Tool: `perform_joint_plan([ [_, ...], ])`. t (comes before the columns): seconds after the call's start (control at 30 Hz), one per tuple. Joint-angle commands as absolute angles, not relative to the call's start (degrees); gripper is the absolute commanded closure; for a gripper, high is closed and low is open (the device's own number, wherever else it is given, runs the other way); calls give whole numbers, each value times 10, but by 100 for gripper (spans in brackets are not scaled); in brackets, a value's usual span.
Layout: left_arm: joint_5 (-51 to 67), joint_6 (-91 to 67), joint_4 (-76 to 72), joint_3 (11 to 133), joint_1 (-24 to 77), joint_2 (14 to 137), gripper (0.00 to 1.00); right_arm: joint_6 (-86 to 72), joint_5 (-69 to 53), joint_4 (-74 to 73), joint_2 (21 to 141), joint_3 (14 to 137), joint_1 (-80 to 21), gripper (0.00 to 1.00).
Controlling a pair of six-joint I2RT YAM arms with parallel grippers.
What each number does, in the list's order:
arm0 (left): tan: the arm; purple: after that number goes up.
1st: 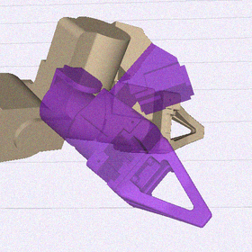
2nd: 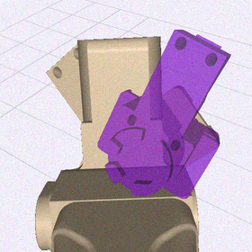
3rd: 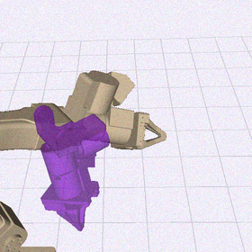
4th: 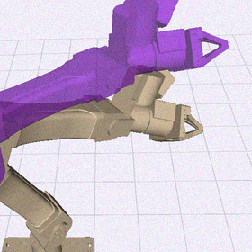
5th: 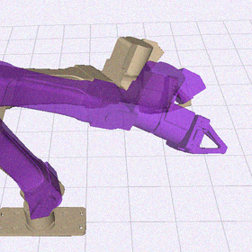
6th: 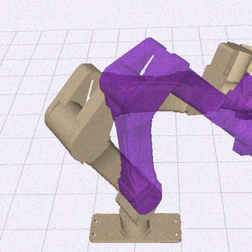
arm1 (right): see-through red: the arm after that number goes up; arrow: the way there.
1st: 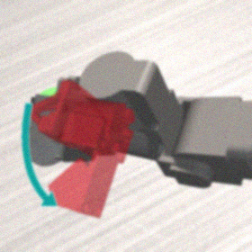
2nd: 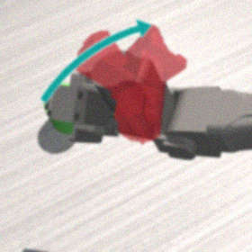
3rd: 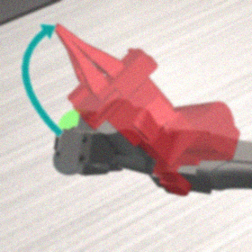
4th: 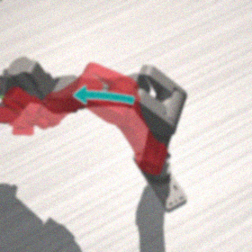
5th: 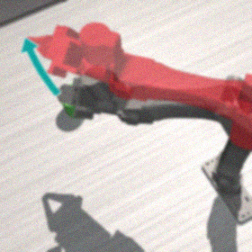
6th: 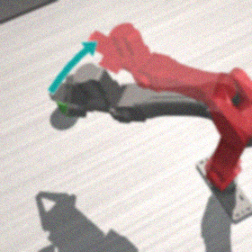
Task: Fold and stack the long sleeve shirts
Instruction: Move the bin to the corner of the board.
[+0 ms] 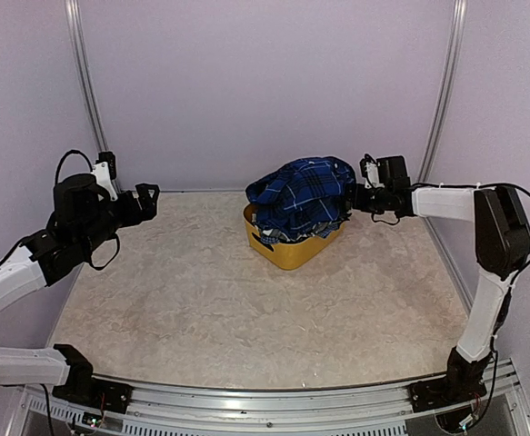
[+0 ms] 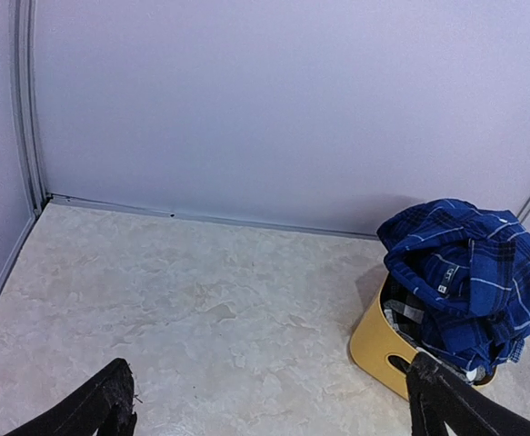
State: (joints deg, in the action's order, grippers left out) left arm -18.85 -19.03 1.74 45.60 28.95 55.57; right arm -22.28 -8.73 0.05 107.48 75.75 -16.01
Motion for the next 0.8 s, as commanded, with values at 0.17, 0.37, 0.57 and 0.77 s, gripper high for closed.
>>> perform_joint_plan([
  [0.17,-189,-189,4,451,292,563,1,-254,-69,4,1155,820,-168,38],
  [0.37,-189,-187,4,449,292,558,1,-242,-33,-4,1161,805,-168,53],
  [0.57,-188,-187,4,447,292,553,1,-194,-24,-51,1112,778,-134,68],
  [0.77,-187,-187,4,444,294,543,1,-136,-80,-105,1051,734,-73,78],
])
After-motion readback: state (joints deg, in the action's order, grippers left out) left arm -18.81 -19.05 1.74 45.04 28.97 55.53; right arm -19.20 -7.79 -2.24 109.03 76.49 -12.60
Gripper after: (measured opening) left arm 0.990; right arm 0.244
